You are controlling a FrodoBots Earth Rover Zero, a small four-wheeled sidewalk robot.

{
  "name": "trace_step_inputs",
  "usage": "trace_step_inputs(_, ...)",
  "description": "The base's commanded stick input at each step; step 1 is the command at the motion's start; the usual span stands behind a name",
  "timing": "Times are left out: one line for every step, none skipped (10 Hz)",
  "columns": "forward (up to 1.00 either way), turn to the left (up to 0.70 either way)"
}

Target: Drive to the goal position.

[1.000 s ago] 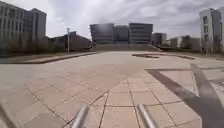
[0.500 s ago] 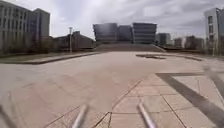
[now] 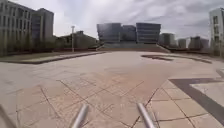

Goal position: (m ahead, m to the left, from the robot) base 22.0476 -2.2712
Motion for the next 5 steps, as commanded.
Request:
trace_step_inputs(1.00,0.00)
trace_step_inputs(1.00,0.00)
trace_step_inputs(1.00,0.00)
trace_step_inputs(1.00,0.00)
trace_step_inputs(1.00,0.00)
